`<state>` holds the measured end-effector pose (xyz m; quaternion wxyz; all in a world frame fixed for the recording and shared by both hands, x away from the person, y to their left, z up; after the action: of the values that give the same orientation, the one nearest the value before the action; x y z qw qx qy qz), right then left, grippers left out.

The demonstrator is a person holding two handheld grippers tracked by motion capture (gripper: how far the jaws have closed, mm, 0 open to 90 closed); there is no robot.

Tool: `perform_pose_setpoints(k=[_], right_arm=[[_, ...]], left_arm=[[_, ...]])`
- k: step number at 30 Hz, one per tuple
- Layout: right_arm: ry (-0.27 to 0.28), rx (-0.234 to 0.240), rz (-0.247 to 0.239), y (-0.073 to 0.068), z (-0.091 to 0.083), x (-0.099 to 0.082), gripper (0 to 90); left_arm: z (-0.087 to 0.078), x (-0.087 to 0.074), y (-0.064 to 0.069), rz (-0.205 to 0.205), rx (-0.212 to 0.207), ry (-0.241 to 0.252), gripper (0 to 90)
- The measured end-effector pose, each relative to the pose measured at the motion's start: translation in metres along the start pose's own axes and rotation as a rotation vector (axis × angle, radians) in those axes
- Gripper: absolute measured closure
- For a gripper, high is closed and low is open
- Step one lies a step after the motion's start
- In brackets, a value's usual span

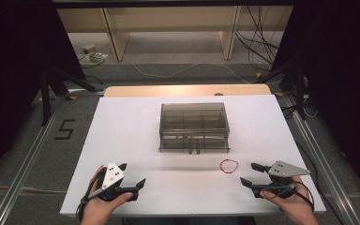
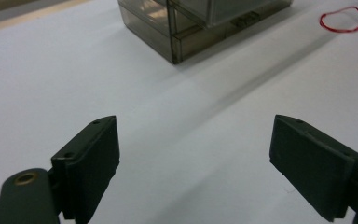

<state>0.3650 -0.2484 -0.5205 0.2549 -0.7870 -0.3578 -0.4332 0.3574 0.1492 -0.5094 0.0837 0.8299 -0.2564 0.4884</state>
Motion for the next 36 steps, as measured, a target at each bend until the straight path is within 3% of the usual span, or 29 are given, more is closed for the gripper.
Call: perform_pose_setpoints(k=[6, 14, 24, 29, 36], right_arm=[[-0.023, 0.009, -0.013, 0.0, 0.005, 0.002, 31.0], [-0.036, 0.004, -0.02, -0.002, 0.009, 0.007, 30.0], [-0.094, 0.063, -0.068, -0.011, 0.03, 0.006, 48.8], [-0.137, 0.059, -0.1, -0.008, 0.042, 0.005, 56.2], [-0.191, 0.058, -0.102, 0.0, 0.053, 0.002, 64.3]], left_arm=[[0.006, -0.008, -0.005, 0.03, -0.015, -0.035, 15.9], [0.008, -0.009, -0.006, 0.01, -0.012, -0.038, 16.1], [0.009, -0.007, -0.008, 0.007, -0.003, -0.027, 16.1], [0.01, -0.007, -0.007, 0.007, -0.005, -0.027, 16.2], [0.011, -0.008, -0.007, 0.011, -0.004, -0.031, 16.2]])
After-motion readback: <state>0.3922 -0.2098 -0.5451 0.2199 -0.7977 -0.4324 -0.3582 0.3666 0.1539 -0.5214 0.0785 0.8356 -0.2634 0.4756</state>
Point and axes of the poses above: each handheld gripper's, and its own axes: z roughly forward along the jaws, x roughly out of its top, y roughly to its right, the point moved 9 cm from there along z, roughly forward along the jaws, and after that the axes turned 6 degrees about x, right-handed, at the moved point
